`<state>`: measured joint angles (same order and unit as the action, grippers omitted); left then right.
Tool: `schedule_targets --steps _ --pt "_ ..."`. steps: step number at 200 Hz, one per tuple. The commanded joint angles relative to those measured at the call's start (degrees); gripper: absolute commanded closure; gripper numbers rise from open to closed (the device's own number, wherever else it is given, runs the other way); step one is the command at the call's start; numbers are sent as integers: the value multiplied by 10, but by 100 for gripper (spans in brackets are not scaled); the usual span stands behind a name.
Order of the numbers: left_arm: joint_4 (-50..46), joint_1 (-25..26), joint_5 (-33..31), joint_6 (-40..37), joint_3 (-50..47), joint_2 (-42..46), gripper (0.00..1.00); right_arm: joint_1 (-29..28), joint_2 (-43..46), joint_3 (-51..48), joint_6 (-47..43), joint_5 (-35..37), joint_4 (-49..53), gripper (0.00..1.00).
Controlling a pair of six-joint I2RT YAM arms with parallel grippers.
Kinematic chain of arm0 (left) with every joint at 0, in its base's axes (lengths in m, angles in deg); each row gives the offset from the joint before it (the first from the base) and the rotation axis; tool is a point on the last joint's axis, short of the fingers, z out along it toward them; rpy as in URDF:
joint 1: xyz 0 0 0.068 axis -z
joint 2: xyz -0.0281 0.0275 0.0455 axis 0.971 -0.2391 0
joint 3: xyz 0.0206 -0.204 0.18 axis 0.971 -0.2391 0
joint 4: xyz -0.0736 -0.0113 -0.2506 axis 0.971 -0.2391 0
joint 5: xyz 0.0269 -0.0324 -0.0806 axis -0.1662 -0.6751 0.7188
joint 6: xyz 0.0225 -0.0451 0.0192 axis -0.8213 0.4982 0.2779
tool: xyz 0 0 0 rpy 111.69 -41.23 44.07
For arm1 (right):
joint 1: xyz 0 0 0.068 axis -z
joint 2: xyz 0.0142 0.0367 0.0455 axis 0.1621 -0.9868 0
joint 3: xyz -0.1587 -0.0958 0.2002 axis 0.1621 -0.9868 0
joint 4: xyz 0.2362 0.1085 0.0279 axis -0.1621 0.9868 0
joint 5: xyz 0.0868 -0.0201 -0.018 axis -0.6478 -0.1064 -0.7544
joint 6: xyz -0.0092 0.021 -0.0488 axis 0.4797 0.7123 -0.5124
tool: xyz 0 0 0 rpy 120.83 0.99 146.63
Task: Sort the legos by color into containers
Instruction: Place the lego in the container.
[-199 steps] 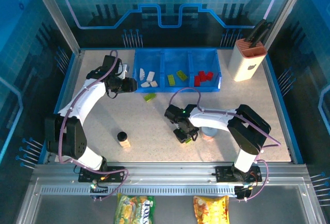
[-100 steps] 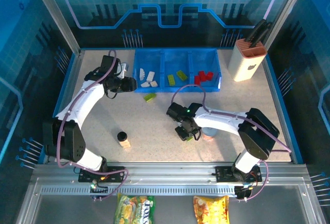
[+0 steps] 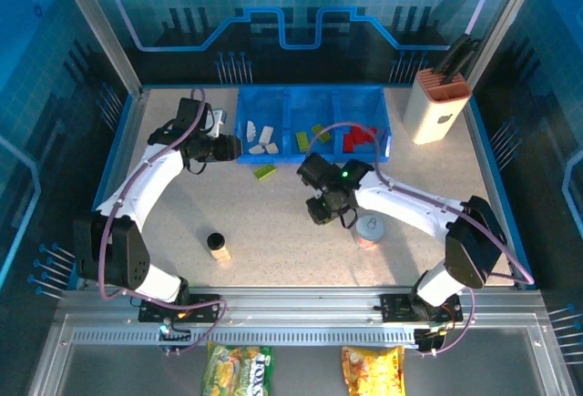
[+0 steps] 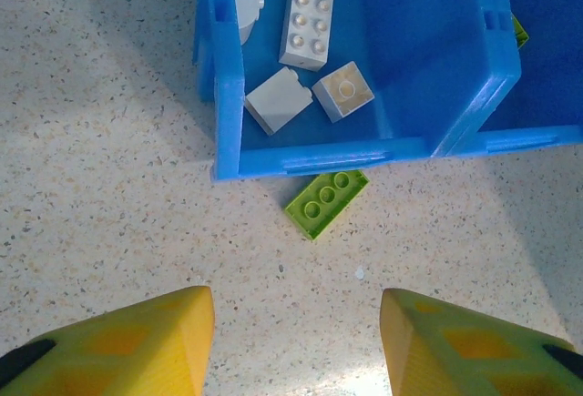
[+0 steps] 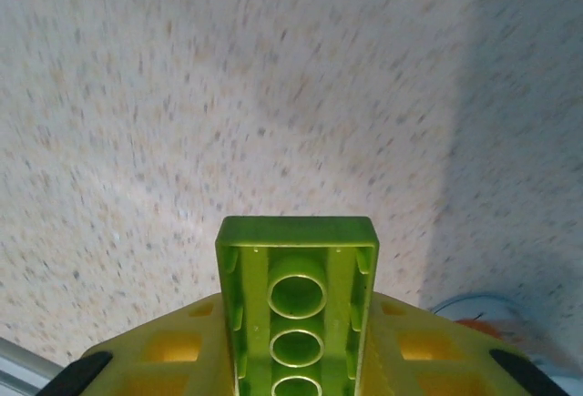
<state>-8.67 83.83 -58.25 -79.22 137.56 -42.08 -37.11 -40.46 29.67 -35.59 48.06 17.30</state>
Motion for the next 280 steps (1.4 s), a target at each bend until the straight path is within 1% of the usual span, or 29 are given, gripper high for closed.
schedule_targets --steps 1,31,60,89,119,168,206,234,257,269,280 --pt "3 -6 -5 -7 -7 19 48 42 -17 53 -16 -15 14 69" --pt "5 -6 5 -5 -8 21 48 93 -66 127 -32 -32 2 70" --pt "7 -7 13 -5 -8 25 47 122 -133 216 -46 -44 -9 70" --pt "10 -7 21 -5 -10 24 45 142 -219 315 -63 -53 -16 70" --pt "12 -6 42 -2 -14 17 44 157 -313 422 -81 -41 -5 71" --pt "3 -6 59 0 -8 -6 43 176 -426 541 -118 -21 18 71" --pt "-8 -1 58 0 -1 -15 43 188 -479 573 -138 -15 25 71" --pt "-25 4 50 3 10 -20 43 191 -503 574 -145 -16 25 71" --pt "-47 18 40 5 23 -28 43 191 -513 565 -149 -6 21 71" --pt "-57 27 36 7 31 -33 43 191 -513 559 -149 -4 16 69" --pt "-66 36 32 12 37 -39 43 191 -511 556 -150 -2 15 65"
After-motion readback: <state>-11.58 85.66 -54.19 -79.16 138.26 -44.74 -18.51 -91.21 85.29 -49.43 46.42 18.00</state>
